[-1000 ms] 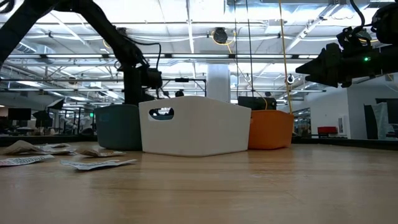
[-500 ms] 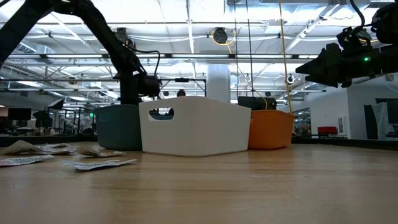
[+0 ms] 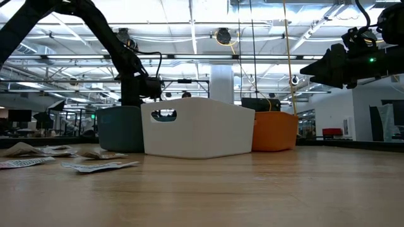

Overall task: Pick & Place First Aid Supplies
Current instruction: Put the orange ointment pack into the yellow bin

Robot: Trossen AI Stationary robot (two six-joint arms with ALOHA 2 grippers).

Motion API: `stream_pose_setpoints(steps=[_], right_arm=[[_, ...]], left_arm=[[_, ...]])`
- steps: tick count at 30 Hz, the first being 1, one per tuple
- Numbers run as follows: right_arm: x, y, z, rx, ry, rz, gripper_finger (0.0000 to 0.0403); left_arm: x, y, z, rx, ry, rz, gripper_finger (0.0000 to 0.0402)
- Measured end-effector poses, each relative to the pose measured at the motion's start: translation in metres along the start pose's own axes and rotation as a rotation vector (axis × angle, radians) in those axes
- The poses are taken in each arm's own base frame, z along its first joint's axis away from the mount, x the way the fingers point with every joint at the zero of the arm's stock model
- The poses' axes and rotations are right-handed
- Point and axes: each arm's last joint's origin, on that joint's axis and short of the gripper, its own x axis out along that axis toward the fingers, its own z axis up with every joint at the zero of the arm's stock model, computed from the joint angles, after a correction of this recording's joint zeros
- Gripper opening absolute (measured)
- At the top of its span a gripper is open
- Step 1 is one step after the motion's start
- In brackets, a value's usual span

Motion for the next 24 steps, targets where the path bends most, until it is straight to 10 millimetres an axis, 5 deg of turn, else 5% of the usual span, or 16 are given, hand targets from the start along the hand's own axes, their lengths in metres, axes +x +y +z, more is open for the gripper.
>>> stream_pose_setpoints(steps=[7,24], right_arm=[[0.0,0.0,0.0,0.0,0.0,0.0,0.0377],[0.0,0.0,0.0,0.0,0.0,0.0,0.0377]], left_arm=[[-0.009,0.001,-0.002,-0.013,-0.001,0.006,0.0003],[-0.112,0.006,-0.008,-0.069,-0.276,-0.01,0.0001]])
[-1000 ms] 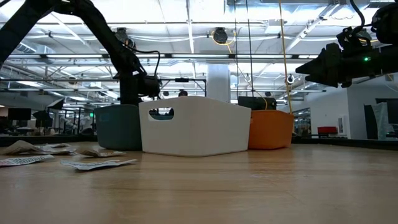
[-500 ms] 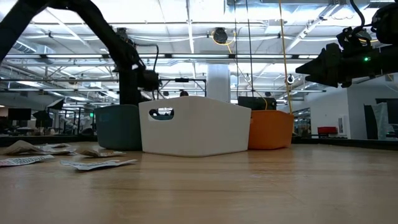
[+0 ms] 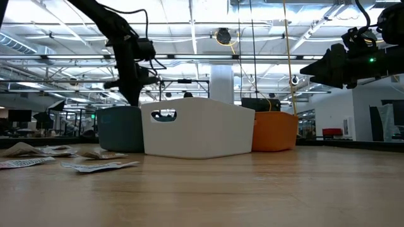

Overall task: Pick & Place First Aid Supplies
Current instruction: Put the orange ointment pack into the yellow bin

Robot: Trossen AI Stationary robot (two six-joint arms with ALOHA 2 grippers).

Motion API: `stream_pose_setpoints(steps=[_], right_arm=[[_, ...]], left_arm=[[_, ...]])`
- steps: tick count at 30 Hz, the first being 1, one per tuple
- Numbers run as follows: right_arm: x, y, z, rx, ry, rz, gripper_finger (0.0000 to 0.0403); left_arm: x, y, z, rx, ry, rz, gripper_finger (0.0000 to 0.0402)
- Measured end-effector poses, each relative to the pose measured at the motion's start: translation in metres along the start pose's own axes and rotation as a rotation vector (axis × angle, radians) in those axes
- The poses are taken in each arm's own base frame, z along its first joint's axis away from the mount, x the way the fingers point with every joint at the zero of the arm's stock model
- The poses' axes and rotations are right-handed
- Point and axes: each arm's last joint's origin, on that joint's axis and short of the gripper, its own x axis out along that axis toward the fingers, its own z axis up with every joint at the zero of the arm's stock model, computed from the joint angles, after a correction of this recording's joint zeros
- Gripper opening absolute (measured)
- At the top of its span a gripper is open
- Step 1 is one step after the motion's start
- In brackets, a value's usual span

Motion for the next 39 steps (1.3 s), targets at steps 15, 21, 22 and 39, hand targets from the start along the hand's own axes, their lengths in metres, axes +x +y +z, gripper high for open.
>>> stream_pose_setpoints(steps=[15,21,22,39], right_arm=[[0.0,0.0,0.0,0.0,0.0,0.0,0.0377],[0.0,0.0,0.0,0.0,0.0,0.0,0.0377],[0.0,0.0,0.0,0.0,0.0,0.0,0.0377],[0.0,0.0,0.0,0.0,0.0,0.0,0.0377]], left_arm=[[-0.022,-0.094,0.03,0.243,-0.043,-0.137,0.0],[-0.018,-0.142,0.034,0.387,0.023,-0.204,0.0],[-0.018,-0.15,0.035,0.412,0.033,-0.207,0.0],[0.026,-0.211,0.026,0.581,0.185,-0.214,0.0]])
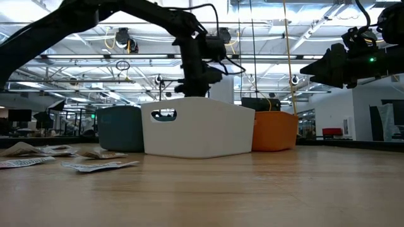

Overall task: Pick & Place First Aid Supplies
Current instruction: Put the orange ointment pack into the yellow bin

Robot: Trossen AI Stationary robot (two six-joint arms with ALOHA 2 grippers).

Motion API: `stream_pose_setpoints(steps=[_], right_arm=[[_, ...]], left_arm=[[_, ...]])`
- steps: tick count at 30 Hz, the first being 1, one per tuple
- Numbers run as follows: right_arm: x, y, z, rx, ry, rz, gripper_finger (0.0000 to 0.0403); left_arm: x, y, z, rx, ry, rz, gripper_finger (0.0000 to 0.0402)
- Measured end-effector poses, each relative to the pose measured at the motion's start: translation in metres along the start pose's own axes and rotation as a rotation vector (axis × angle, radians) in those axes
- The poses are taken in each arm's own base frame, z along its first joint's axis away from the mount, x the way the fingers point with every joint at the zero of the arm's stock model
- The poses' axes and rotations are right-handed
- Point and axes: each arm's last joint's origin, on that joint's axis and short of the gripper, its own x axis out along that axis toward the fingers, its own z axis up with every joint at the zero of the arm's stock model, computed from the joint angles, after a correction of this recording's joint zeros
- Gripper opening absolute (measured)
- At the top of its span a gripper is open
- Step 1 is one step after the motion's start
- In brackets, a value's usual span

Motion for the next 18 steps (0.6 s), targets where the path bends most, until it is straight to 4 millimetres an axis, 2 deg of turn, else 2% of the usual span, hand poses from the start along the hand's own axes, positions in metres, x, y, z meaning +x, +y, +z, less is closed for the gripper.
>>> stream_pose_setpoints(steps=[7,11,15,18], right_arm=[[0.0,0.0,0.0,0.0,0.0,0.0,0.0377],[0.0,0.0,0.0,0.0,0.0,0.0,0.0377],[0.0,0.0,0.0,0.0,0.0,0.0,0.0377],[0.0,0.0,0.0,0.0,0.0,0.0,0.0377]], left_arm=[[0.033,-0.01,0.0,0.065,0.061,-0.001,0.0],[0.038,-0.012,0.0,0.08,0.07,-0.001,0.0006],[0.038,-0.011,0.0,0.072,0.063,0.016,0.0042],[0.038,-0.011,0.0,0.09,0.064,0.006,0.0096]])
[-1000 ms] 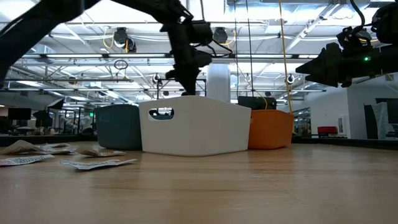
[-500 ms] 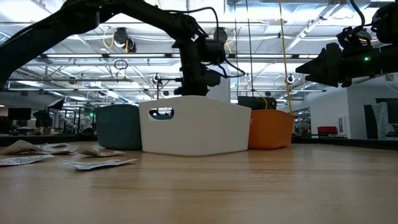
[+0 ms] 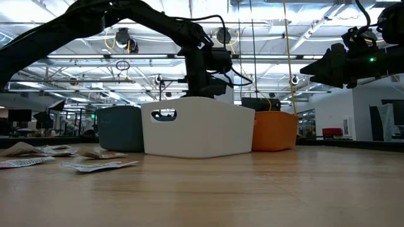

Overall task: Pick & Place First Aid Supplies
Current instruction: Put the orange ointment pack into the yellow bin

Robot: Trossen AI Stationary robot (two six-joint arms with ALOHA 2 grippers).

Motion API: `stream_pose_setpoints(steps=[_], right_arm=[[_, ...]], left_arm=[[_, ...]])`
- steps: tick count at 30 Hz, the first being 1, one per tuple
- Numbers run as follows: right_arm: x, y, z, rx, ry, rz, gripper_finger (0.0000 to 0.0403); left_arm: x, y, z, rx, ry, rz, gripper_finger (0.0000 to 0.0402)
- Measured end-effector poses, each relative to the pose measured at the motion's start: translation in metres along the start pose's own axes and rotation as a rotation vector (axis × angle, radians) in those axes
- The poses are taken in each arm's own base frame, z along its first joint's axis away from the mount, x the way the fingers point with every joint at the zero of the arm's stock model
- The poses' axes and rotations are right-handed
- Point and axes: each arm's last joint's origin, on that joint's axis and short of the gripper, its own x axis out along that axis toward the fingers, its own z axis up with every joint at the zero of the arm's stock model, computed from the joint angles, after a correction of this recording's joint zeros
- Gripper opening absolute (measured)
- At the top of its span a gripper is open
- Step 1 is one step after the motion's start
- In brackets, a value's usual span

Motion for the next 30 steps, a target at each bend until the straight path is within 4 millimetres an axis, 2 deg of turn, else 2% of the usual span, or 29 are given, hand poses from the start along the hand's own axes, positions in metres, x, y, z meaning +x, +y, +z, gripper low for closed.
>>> stream_pose_setpoints(steps=[7,13,21,30], right_arm=[[0.0,0.0,0.0,0.0,0.0,0.0,0.0377],[0.0,0.0,0.0,0.0,0.0,0.0,0.0377],[0.0,0.0,0.0,0.0,0.0,0.0,0.0377],[0.0,0.0,0.0,0.0,0.0,0.0,0.0377]], left_arm=[[-0.005,0.0,0.0,0.052,-0.008,-0.01,0.0237],[-0.03,0.008,-0.001,0.019,-0.072,-0.006,0.0304],[-0.056,0.033,-0.004,-0.091,-0.127,0.005,0.0341],[-0.066,0.074,-0.017,-0.249,-0.074,-0.002,0.0326]])
